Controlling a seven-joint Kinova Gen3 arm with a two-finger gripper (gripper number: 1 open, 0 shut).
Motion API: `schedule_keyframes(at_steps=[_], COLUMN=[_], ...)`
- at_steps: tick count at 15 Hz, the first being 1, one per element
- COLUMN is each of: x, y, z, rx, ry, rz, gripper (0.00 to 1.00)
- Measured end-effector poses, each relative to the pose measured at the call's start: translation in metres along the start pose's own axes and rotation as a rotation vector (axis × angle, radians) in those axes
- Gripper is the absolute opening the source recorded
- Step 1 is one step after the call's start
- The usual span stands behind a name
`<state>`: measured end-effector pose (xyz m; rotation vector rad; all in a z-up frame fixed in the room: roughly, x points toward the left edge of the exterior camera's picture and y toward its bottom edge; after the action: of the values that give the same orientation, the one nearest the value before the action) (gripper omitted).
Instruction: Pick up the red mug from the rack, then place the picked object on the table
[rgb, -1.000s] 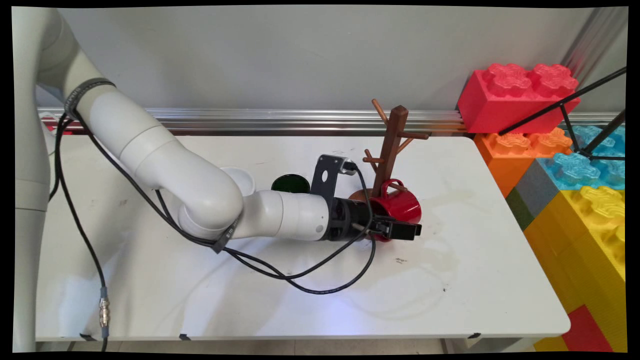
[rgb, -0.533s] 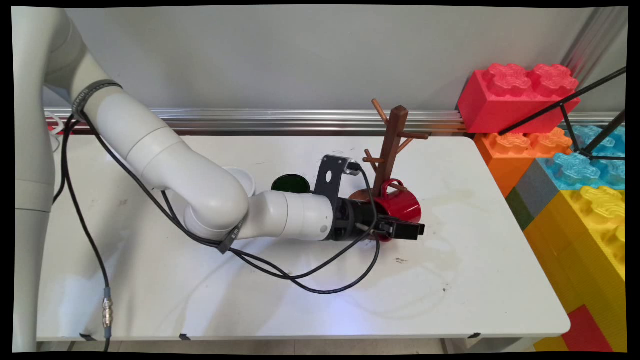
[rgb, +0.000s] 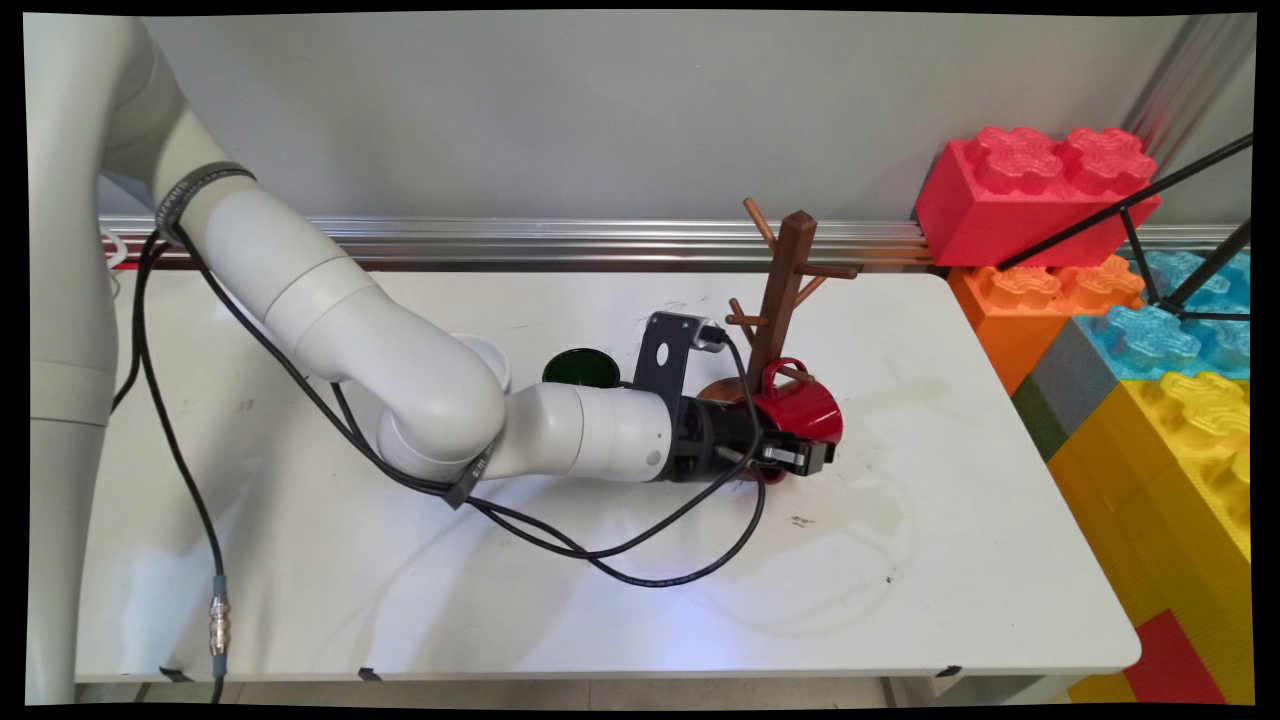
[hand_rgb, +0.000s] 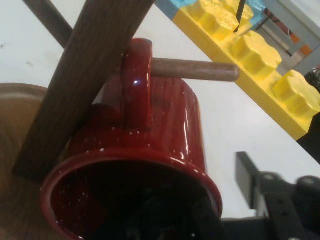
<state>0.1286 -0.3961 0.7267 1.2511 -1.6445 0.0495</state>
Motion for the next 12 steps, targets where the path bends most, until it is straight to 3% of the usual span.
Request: schedule_keyframes(at_steps=[12], x=[-0.0034], y=[-0.0027], z=[-0.0055], rx=[0.016], ry=[-0.016], rz=[-0.010], gripper=[0.00])
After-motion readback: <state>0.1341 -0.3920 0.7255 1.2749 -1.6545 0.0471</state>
